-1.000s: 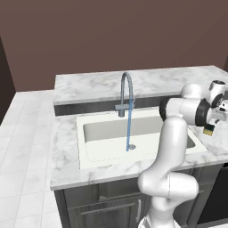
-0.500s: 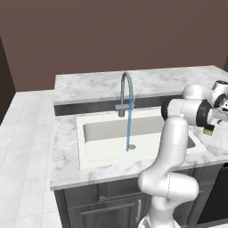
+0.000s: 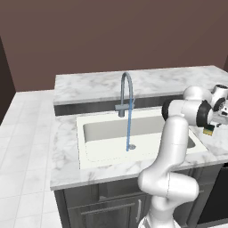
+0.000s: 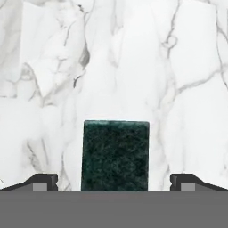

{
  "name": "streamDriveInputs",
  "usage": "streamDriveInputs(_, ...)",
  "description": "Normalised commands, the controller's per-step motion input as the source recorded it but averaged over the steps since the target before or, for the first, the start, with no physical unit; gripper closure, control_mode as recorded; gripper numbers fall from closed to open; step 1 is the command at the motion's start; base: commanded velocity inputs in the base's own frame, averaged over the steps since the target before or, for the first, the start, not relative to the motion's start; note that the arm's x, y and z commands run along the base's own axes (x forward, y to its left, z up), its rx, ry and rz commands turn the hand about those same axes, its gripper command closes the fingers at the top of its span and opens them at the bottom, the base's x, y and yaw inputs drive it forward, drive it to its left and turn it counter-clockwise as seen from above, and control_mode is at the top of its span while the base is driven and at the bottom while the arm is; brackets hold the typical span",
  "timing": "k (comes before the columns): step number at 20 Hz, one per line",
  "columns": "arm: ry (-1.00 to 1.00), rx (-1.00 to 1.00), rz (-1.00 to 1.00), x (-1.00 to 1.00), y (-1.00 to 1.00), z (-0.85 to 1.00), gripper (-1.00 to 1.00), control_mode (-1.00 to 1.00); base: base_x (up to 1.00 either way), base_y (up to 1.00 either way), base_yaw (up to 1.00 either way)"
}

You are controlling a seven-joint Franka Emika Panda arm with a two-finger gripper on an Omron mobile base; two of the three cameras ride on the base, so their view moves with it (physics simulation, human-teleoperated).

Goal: Soak the sponge with water for a few seconds and then drop it inside the sink.

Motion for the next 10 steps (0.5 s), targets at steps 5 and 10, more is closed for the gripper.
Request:
streamDriveInputs(5, 0.01, 0.0, -0.01, 0.0, -0.07, -0.28, -1.0, -1.0, 0.0, 0.0, 0.0)
streamDriveInputs(10, 0.0, 0.0, -0.02, 0.0, -0.08, -0.24, -1.0, -1.0, 0.0, 0.0, 0.0)
